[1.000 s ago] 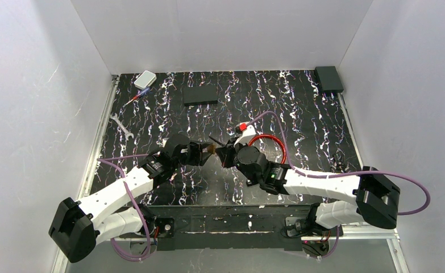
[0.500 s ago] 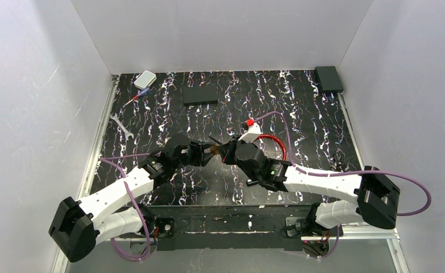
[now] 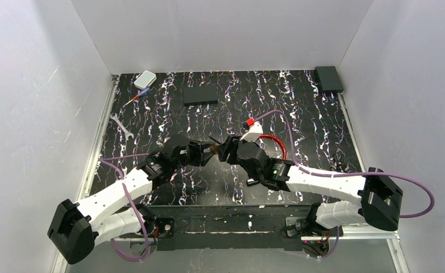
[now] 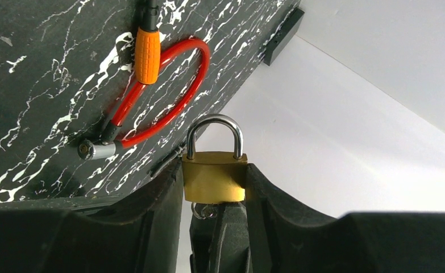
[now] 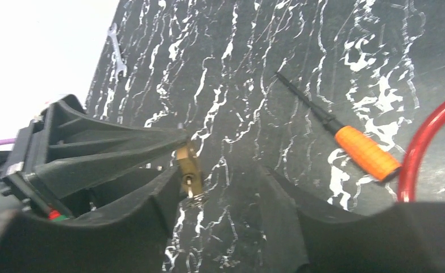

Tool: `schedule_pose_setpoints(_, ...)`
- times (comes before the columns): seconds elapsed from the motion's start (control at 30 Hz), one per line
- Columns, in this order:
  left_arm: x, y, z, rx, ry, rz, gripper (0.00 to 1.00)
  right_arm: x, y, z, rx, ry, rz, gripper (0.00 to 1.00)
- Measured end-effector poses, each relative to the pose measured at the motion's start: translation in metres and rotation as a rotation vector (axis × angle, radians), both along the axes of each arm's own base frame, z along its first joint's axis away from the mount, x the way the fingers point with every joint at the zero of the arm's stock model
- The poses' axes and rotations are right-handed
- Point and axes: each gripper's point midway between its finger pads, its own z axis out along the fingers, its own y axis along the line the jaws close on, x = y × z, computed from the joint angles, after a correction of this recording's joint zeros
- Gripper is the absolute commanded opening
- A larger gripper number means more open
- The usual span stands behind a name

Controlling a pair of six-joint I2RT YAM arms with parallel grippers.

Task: Unlock with the key

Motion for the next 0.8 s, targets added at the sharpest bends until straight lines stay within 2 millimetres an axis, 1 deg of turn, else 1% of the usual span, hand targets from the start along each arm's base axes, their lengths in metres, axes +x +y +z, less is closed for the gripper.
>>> schedule_pose_setpoints(0.07, -0.001, 0.000, 0.003, -0.007, -0.007, -0.001, 0.00, -0.001, -0.004, 0.001, -0.015, -0.002, 0.004, 0.76)
schedule_pose_setpoints(0.17, -0.004, -0.002, 0.007, -0.015, -0.016, -0.018, 0.00, -0.003, -0.009, 0.003, -0.039, -0.002, 0.019, 0.82)
schedule_pose_setpoints(0.3, -0.012, -0.012, 0.012, -0.038, -0.025, -0.074, 0.00, -0.011, -0.008, 0.006, -0.072, 0.009, 0.073, 0.86)
schedule_pose_setpoints(0.43, -0.016, -0.015, 0.012, -0.038, -0.026, -0.101, 0.00, -0.023, -0.003, 0.010, -0.096, 0.020, 0.160, 0.90)
schedule_pose_setpoints(0.53, -0.017, -0.016, 0.012, -0.038, -0.026, -0.109, 0.00, -0.031, 0.002, 0.014, -0.117, 0.029, 0.228, 0.91)
schedule_pose_setpoints(0.6, -0.017, -0.016, 0.011, -0.036, -0.026, -0.113, 0.00, -0.035, 0.002, 0.018, -0.125, 0.031, 0.256, 0.90)
schedule_pose_setpoints(0.67, -0.018, -0.016, 0.009, -0.033, -0.025, -0.117, 0.00, -0.038, 0.000, 0.020, -0.129, 0.030, 0.268, 0.87)
schedule_pose_setpoints(0.8, -0.019, -0.016, 0.007, -0.025, -0.027, -0.123, 0.00, -0.042, -0.010, 0.027, -0.136, 0.019, 0.273, 0.75)
